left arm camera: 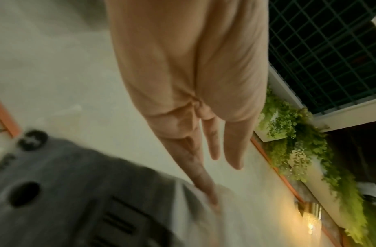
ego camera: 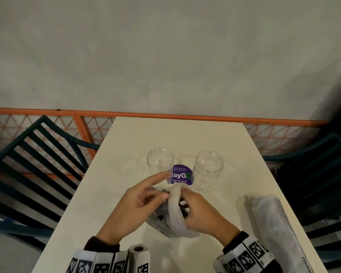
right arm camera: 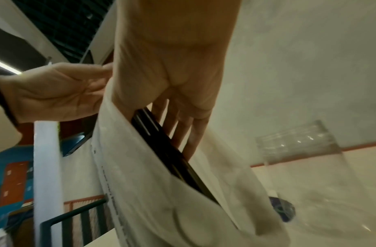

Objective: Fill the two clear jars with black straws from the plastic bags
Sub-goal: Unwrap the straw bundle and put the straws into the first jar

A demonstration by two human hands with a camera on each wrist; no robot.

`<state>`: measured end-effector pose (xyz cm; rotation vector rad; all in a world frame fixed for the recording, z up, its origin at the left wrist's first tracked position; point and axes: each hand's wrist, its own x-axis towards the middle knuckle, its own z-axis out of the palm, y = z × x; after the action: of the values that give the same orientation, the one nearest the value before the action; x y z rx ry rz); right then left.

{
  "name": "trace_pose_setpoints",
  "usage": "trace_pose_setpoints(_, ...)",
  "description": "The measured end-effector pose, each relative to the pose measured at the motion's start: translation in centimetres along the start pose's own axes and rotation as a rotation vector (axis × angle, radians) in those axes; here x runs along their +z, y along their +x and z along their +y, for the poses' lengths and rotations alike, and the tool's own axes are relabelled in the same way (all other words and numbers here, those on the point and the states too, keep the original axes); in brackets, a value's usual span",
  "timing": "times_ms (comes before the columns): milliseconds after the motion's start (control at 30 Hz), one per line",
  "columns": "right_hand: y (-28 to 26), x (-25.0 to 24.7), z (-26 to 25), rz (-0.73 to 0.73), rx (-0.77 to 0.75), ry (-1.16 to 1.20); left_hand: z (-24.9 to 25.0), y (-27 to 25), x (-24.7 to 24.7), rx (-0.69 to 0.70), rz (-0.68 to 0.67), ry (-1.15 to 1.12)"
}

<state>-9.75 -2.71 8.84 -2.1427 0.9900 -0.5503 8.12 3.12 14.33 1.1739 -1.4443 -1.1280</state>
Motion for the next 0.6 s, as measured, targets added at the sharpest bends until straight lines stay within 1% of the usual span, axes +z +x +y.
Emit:
trace_pose_setpoints(33, -0.2, -0.3, 0.4, 0.007, 0.033, 0.044, -0.7, 0.0, -0.7, 0.025, 0.065, 0.1)
trace_pose_setpoints(67, -0.5, -0.7, 0.7, 0.016, 0.068, 0.092, -1.5, -0.1, -1.6, 0.046, 0.114, 0.248)
trace_pose_setpoints(100, -0.8, -1.1, 1.0, 0.025, 0.097, 0.146, -2.3, -0.2, -2.3, 0.045, 0.131, 0.375)
trace_pose_setpoints(133, -1.1, -1.6, 1.3, 0.029, 0.124, 0.191, -2.9, -0.3, -2.9, 0.001, 0.105, 0.437)
trace_pose_setpoints(167, -1.3, -1.9, 1.6, 0.027, 0.145, 0.23, -3.4, -0.4, -3.1, -0.075, 0.056, 0.416)
trace_pose_setpoints(200, -1.6, -2.2, 1.8, 0.02, 0.165, 0.252, -3.8, -0.5, -3.2, -0.138, 0.013, 0.348)
trace_pose_setpoints(233, -1.8, -2.4, 2.0, 0.01, 0.177, 0.265, -4.1, -0.4, -2.9, -0.172, -0.004, 0.264)
trace_pose_setpoints(267, -2.0, -2.6, 2.2, -0.004, 0.187, 0.266, -4.4, -0.3, -2.6, -0.181, 0.012, 0.185)
trace_pose_setpoints(367, -2.2, -2.7, 2.3, -0.034, 0.191, 0.269, -4.7, 0.3, -1.6, -0.176, 0.164, -0.007)
trace_pose_setpoints(467, -2.4, -2.4, 2.9, -0.064, 0.2, 0.272, -5.0, 0.5, -1.0, -0.154, 0.307, -0.038)
trace_pose_setpoints(533, -2.5, -2.2, 2.8, -0.065, 0.205, 0.248, -5.0, 0.5, -0.9, -0.136, 0.339, -0.019)
trace_pose_setpoints(600, -2.7, -2.1, 2.8, -0.027, 0.208, 0.273, -4.8, 0.3, -0.8, -0.117, 0.327, 0.01)
